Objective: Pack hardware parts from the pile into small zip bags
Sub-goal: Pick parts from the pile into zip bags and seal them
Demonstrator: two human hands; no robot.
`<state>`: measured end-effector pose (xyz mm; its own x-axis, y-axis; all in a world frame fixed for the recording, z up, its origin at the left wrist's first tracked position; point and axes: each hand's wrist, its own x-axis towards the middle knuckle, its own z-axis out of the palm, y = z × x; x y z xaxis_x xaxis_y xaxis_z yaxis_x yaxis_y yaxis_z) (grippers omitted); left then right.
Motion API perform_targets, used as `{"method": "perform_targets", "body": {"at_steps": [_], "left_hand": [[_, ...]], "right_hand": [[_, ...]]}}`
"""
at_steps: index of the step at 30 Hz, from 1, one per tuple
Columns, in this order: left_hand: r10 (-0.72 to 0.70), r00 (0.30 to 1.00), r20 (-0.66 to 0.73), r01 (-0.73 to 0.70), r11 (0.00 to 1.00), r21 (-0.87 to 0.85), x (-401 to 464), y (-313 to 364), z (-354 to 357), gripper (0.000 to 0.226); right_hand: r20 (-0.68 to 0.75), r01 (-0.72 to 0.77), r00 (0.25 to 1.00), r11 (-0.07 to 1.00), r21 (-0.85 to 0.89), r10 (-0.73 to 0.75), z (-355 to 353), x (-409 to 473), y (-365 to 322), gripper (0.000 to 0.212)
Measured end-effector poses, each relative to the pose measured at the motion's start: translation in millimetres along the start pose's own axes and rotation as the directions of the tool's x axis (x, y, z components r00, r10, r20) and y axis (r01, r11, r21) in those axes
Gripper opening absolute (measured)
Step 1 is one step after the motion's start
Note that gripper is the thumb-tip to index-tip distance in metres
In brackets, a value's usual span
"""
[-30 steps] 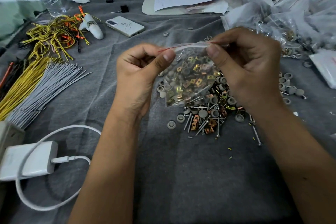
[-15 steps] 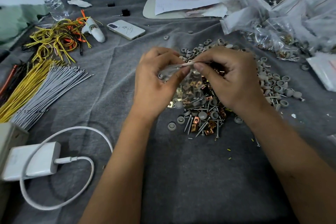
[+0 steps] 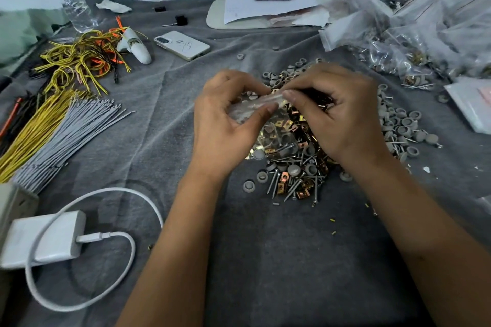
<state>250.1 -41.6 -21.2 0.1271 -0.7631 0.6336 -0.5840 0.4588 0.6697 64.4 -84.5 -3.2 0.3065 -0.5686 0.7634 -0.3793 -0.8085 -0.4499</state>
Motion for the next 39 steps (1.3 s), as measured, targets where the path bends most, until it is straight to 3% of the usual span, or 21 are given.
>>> {"method": "perform_targets", "body": {"at_steps": [11,21,25,30,35,39], "left_hand": [[0.036,0.999,0.034,-0.036,0.999,-0.007,-1.2,1.1,3.8,0.008],[-0.090,0.996,0.011,0.091,0.992,-0.091,-0.2,-2.0,-3.8,0.008],[-0.194,0.981,-0.031,0.184,0.962,-0.200,0.5,-5.6,-7.9,0.013],[-0.212,0.976,-0.047,0.199,0.962,-0.188,1.4,-7.3,-8.0,0.012],[-0.337,0.939,-0.071,0.285,0.874,-0.394,-1.8,-5.4,-8.5,0.013],[-0.326,0.942,-0.081,0.277,0.891,-0.361,-0.7,-6.5,-10.3,0.025]], "right_hand": [[0.031,0.049,0.998,0.997,-0.053,-0.047,2.9,-1.4,-2.2,0.011],[0.001,-0.043,0.999,0.998,-0.049,0.043,-1.0,0.1,0.7,0.011],[-0.032,-0.105,0.994,0.994,-0.006,0.104,-6.5,1.2,5.3,0.013],[-0.035,-0.099,0.995,0.995,-0.002,0.098,-2.7,-0.1,6.8,0.012],[-0.083,-0.172,0.980,0.982,0.078,0.178,-5.3,-0.5,12.8,0.010],[-0.075,-0.178,0.980,0.982,0.066,0.183,-2.8,-1.1,12.8,0.011]]}}
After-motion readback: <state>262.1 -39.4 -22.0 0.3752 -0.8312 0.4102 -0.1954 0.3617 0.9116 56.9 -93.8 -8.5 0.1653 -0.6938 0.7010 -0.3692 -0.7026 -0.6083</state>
